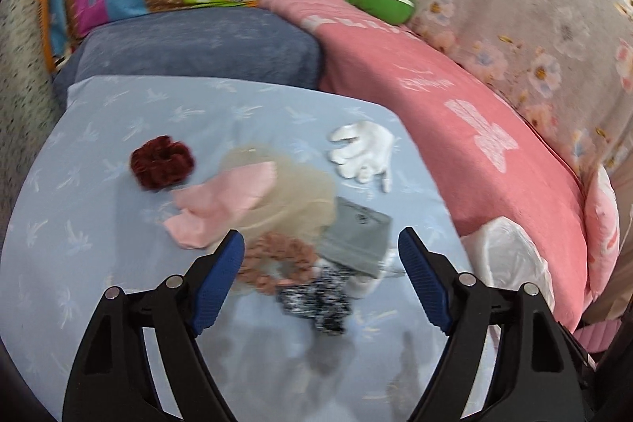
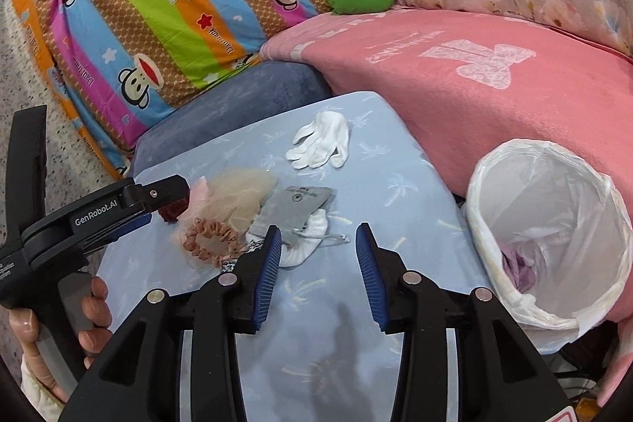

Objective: Collect trash

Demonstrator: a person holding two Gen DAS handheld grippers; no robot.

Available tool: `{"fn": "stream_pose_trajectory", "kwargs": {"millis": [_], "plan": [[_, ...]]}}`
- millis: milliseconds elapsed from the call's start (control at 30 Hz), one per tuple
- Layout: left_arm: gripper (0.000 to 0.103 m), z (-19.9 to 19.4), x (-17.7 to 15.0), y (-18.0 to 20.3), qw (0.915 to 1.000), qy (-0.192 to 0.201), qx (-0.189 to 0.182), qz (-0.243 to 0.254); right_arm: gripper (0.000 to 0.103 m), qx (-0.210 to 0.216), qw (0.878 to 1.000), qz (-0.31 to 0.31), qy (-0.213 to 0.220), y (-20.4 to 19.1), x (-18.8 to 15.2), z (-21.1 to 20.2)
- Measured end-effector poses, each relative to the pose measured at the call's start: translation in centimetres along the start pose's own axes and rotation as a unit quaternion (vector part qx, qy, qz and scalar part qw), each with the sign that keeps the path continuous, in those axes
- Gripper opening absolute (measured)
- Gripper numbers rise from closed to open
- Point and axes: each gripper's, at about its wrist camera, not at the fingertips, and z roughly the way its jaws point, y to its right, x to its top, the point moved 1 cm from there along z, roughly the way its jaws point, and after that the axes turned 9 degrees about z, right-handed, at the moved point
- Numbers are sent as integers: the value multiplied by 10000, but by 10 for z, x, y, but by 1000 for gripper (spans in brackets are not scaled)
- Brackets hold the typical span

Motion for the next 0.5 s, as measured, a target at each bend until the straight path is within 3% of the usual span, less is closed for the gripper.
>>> {"fn": "stream_pose_trajectory", "kwargs": {"millis": [300,500], "plan": [[77,4,-12,-64,9974,-149,597,-382,39,166,9980,-439,-412,-53,-19,45],[87,14,-17,-93,9954,-293,688,-595,39,195,9957,-619,-661,-76,-27,79]]}}
